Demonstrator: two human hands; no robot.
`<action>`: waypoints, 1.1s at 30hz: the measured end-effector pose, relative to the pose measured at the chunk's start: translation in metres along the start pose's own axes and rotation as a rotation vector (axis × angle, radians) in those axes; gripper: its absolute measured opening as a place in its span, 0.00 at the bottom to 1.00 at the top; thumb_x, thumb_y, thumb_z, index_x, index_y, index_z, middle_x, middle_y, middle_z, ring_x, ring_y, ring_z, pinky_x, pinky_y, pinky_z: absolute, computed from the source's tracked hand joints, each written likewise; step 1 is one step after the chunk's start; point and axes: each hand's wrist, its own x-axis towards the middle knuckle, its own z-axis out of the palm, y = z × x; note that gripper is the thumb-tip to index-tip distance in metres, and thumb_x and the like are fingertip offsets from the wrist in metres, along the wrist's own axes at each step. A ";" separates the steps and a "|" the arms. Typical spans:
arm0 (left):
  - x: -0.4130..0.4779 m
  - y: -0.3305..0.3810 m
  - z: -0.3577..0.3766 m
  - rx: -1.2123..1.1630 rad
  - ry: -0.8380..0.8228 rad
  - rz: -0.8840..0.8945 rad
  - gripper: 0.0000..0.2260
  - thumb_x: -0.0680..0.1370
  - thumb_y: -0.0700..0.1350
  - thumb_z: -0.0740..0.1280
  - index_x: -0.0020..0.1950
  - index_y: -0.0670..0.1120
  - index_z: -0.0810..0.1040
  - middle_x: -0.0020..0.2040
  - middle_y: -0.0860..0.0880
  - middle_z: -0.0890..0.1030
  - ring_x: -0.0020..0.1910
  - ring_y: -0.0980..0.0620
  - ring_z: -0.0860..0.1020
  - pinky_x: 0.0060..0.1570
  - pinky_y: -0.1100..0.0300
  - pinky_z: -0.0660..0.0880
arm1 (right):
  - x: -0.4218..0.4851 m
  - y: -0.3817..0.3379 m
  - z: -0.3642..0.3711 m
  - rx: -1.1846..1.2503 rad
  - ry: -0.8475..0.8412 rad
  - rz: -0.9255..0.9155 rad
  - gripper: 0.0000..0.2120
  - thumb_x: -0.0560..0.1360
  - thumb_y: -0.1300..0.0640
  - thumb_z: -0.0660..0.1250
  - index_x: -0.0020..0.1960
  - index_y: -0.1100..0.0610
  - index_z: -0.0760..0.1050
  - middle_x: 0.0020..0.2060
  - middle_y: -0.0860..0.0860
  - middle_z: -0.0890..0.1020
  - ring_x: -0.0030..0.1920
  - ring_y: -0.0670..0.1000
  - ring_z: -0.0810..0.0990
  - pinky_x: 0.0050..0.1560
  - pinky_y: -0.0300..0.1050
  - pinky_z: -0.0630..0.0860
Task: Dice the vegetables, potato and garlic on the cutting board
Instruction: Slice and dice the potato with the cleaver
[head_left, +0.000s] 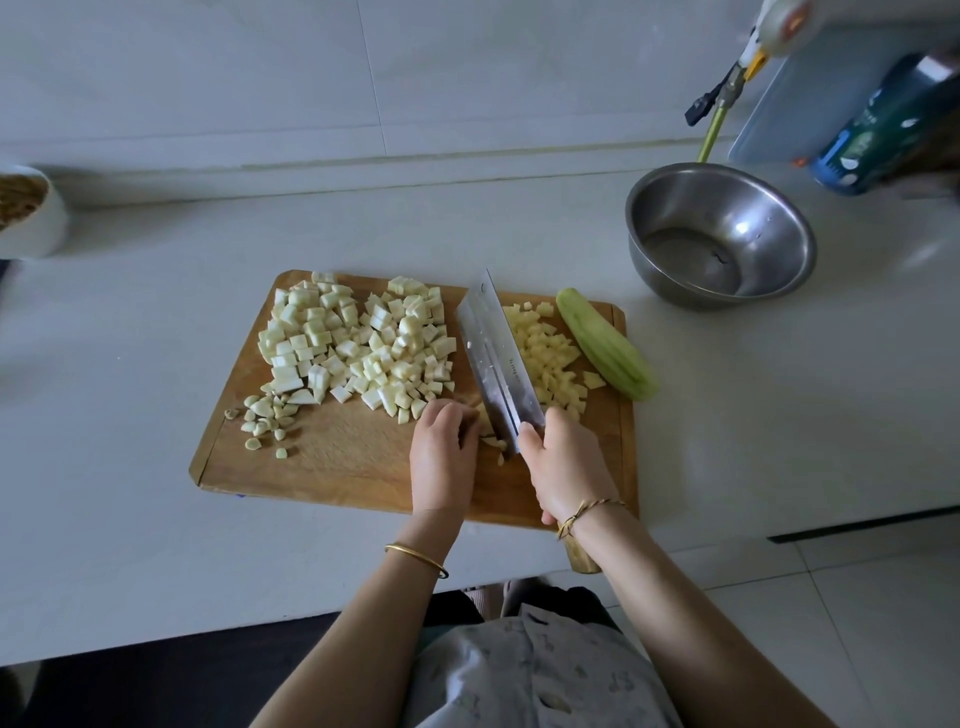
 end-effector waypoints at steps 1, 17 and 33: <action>0.000 -0.001 0.001 0.004 0.002 0.008 0.01 0.74 0.35 0.70 0.44 0.38 0.79 0.47 0.47 0.77 0.46 0.51 0.75 0.47 0.62 0.70 | 0.000 -0.001 0.002 -0.026 0.002 0.000 0.12 0.81 0.51 0.55 0.42 0.57 0.64 0.34 0.53 0.74 0.32 0.56 0.76 0.34 0.54 0.80; 0.004 -0.002 -0.009 -0.002 -0.055 -0.024 0.03 0.74 0.37 0.70 0.47 0.39 0.80 0.47 0.49 0.78 0.44 0.55 0.74 0.44 0.77 0.66 | 0.011 0.000 0.012 0.135 0.032 0.089 0.12 0.82 0.51 0.54 0.47 0.59 0.65 0.34 0.53 0.74 0.22 0.51 0.73 0.19 0.40 0.69; 0.008 0.003 -0.012 0.038 -0.064 -0.159 0.04 0.75 0.38 0.69 0.49 0.43 0.80 0.49 0.49 0.79 0.44 0.57 0.72 0.41 0.70 0.66 | -0.001 -0.004 0.019 0.037 -0.026 0.040 0.12 0.82 0.50 0.54 0.48 0.60 0.66 0.37 0.54 0.76 0.34 0.57 0.80 0.35 0.54 0.80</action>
